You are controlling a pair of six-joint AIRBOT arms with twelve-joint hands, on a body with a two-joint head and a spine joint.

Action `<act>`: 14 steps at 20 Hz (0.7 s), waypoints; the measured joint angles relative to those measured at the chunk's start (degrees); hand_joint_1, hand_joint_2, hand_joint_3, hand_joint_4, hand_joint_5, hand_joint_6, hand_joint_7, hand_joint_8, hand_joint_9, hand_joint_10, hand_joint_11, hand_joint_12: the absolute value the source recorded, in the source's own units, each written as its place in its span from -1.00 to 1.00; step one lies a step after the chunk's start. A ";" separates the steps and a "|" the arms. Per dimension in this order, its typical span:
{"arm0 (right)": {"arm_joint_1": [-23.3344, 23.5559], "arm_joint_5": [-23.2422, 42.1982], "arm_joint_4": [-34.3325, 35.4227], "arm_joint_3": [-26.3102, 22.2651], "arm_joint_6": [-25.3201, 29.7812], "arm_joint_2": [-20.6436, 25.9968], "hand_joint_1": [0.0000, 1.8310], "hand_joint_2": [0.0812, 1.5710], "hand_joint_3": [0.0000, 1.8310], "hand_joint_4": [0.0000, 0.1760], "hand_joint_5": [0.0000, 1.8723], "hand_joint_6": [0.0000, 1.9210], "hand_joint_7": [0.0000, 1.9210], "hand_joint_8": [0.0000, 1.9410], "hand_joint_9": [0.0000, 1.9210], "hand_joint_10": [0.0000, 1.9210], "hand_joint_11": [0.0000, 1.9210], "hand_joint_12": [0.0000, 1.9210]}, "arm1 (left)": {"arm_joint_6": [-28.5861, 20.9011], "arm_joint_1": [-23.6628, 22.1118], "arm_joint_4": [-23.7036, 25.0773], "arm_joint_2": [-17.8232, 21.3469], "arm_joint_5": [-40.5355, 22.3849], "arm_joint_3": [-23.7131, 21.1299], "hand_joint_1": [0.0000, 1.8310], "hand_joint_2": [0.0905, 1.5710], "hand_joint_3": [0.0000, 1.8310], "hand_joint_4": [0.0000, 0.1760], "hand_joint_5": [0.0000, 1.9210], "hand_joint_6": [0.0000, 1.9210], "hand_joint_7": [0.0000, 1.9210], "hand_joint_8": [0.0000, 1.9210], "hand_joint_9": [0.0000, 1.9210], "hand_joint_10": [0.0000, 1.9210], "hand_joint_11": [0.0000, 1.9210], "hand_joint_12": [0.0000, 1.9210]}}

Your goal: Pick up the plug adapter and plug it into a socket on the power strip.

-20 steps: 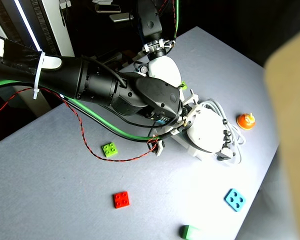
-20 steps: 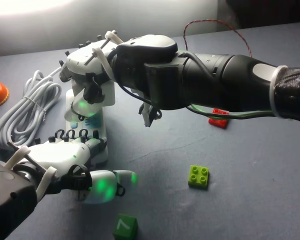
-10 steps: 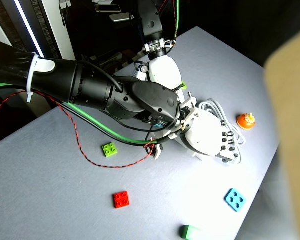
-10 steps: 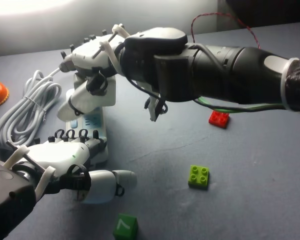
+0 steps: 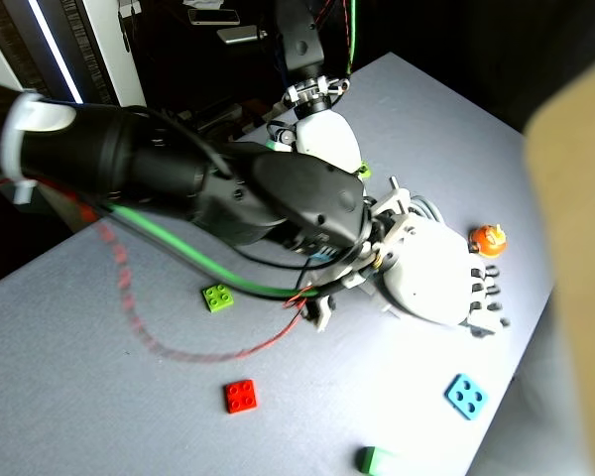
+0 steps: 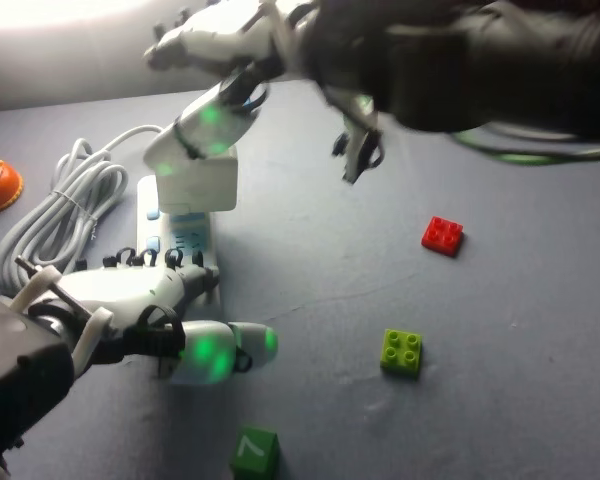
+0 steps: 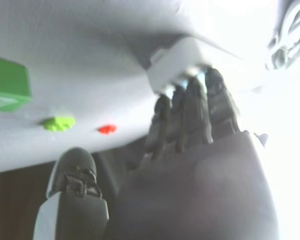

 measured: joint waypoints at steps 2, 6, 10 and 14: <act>0.92 -0.26 -0.09 -5.31 -0.81 4.72 -0.59 0.08 -1.00 -1.00 -0.71 -1.00 -0.68 -1.00 -0.69 -1.00 -1.00 -0.16 | -0.07 -1.36 -0.98 0.13 0.70 0.79 -1.00 0.48 -1.00 -1.00 -0.93 -1.00 -0.96 -1.00 -0.98 -1.00 -1.00 -0.97; 0.90 -0.55 0.02 -11.74 -1.57 11.67 -0.58 0.07 -1.00 -1.00 -0.65 -0.99 -0.63 -0.99 -0.65 -1.00 -1.00 -0.03 | 0.74 -3.93 -0.44 1.16 1.64 1.46 -1.00 0.48 -1.00 -1.00 -0.87 -1.00 -0.88 -1.00 -0.91 -1.00 -1.00 -0.79; 1.40 1.55 0.11 -17.33 0.31 18.64 -0.58 0.12 -0.99 -1.00 -0.65 -1.00 -0.62 -1.00 -0.63 -0.99 -1.00 0.02 | 1.86 -6.03 -0.70 2.75 2.03 1.90 -1.00 0.49 -1.00 -1.00 -0.91 -1.00 -0.94 -1.00 -0.96 -1.00 -1.00 -0.92; 1.51 3.32 0.28 -21.97 1.38 23.39 -0.58 0.14 -0.99 -1.00 -0.63 -1.00 -0.59 -1.00 -0.62 -1.00 -1.00 0.04 | 2.80 -8.07 -0.72 4.02 2.93 1.90 -1.00 0.50 -1.00 -1.00 -0.92 -1.00 -0.94 -1.00 -0.97 -1.00 -1.00 -0.97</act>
